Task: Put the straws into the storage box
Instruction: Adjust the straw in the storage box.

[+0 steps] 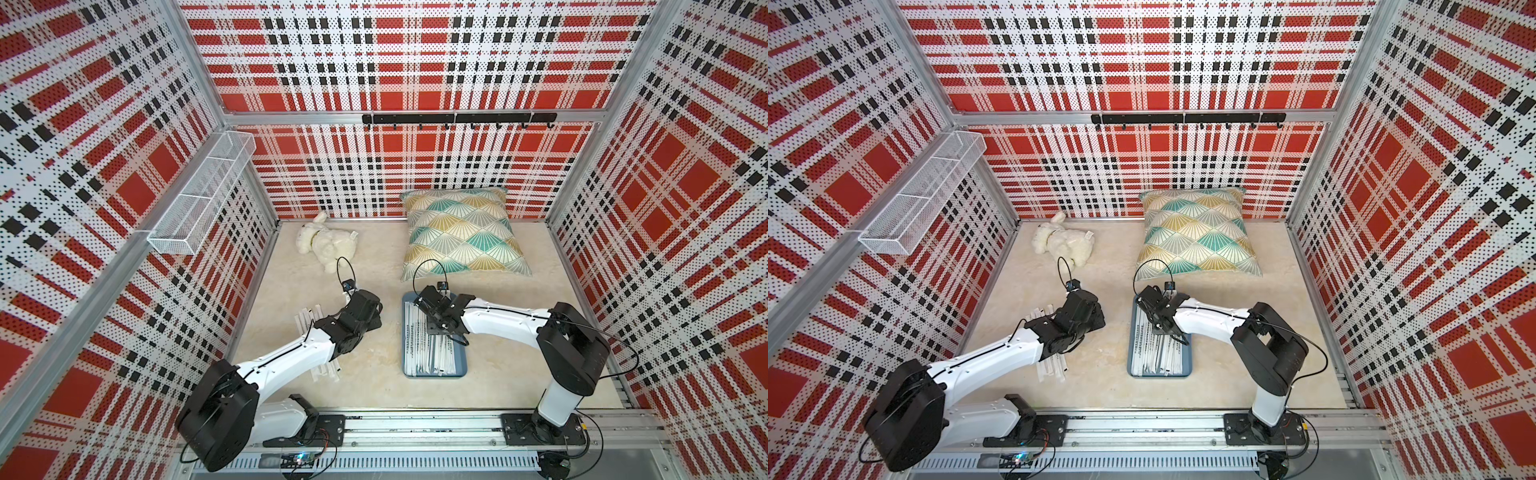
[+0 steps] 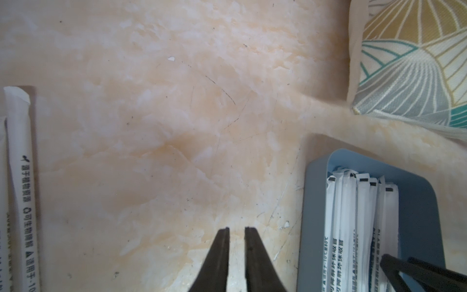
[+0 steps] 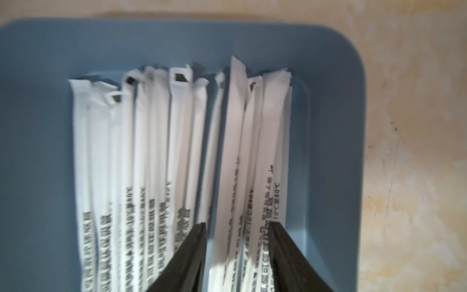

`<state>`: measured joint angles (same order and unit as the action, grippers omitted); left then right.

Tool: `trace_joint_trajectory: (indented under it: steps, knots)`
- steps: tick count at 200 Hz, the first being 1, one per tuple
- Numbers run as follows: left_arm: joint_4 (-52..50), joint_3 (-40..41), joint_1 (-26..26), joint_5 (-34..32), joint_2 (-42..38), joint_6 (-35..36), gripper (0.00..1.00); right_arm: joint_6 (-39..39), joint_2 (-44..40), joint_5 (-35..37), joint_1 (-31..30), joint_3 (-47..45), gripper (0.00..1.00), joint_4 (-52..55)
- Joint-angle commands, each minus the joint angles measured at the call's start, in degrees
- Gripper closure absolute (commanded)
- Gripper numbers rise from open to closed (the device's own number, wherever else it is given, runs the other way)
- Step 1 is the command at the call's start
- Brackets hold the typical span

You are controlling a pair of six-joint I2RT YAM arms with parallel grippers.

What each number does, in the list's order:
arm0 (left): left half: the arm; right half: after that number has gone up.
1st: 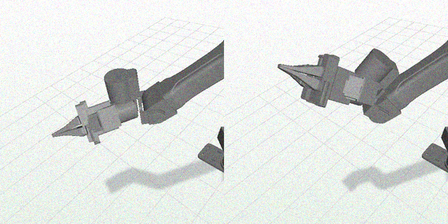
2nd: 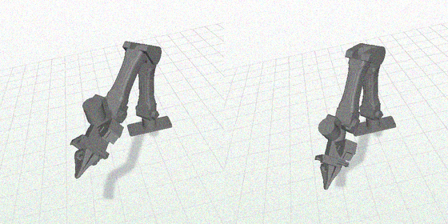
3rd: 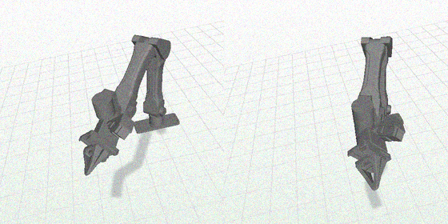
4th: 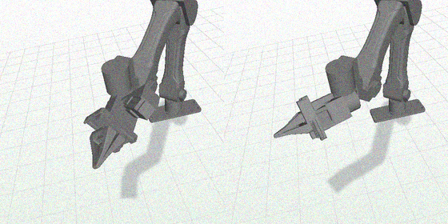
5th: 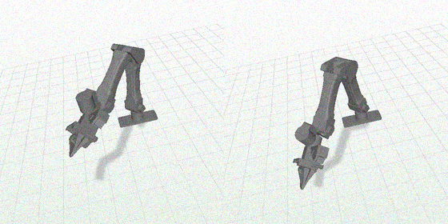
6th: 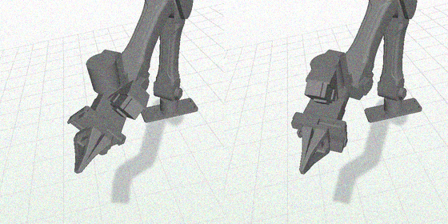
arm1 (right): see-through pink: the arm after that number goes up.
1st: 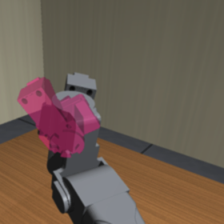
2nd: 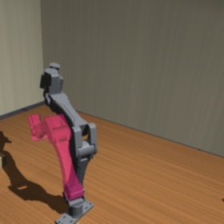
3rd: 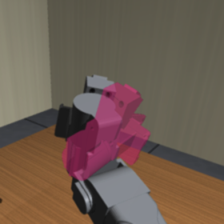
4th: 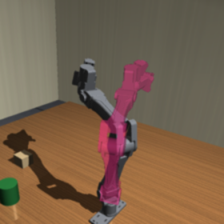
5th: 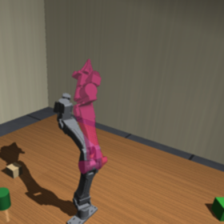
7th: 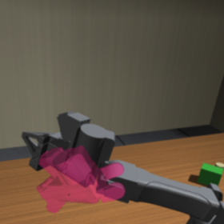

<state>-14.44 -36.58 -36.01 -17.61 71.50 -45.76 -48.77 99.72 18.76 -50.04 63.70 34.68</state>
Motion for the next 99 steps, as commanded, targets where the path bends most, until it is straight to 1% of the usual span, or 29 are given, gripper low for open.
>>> trace_joint_trajectory:
  steps: [1,20,27,30,48,78,99]
  knots:
    - [-0.5,0.3,0.4,-0.7,-0.9,0.8,0.83,2.7,-2.4,-3.0,-1.1,1.7,0.52,0.5]
    - [-0.5,0.3,0.4,-0.8,-1.0,0.8,0.83,2.3,-3.2,-6.4,-1.1,-0.3,0.55,-1.9]
    - [-0.5,0.4,0.4,-0.8,-0.9,0.8,0.83,2.4,-3.3,-6.6,-1.0,-0.7,0.57,-2.7]
    - [-0.5,0.4,0.4,-0.8,-0.9,0.8,0.83,2.4,-3.2,-8.3,-1.0,-0.9,0.58,-3.2]
    - [-0.5,0.1,0.4,-0.7,-0.5,0.9,0.83,2.5,-2.6,-13.5,-0.3,-2.3,0.63,-6.0]
    - [-1.3,0.1,0.6,-2.0,-1.0,0.8,0.84,3.1,-1.2,-20.8,1.3,-5.4,0.64,-10.7]
    - [-1.5,0.5,1.1,-2.1,-1.6,0.8,0.84,3.7,-1.6,-22.0,3.5,-7.8,0.64,-11.7]
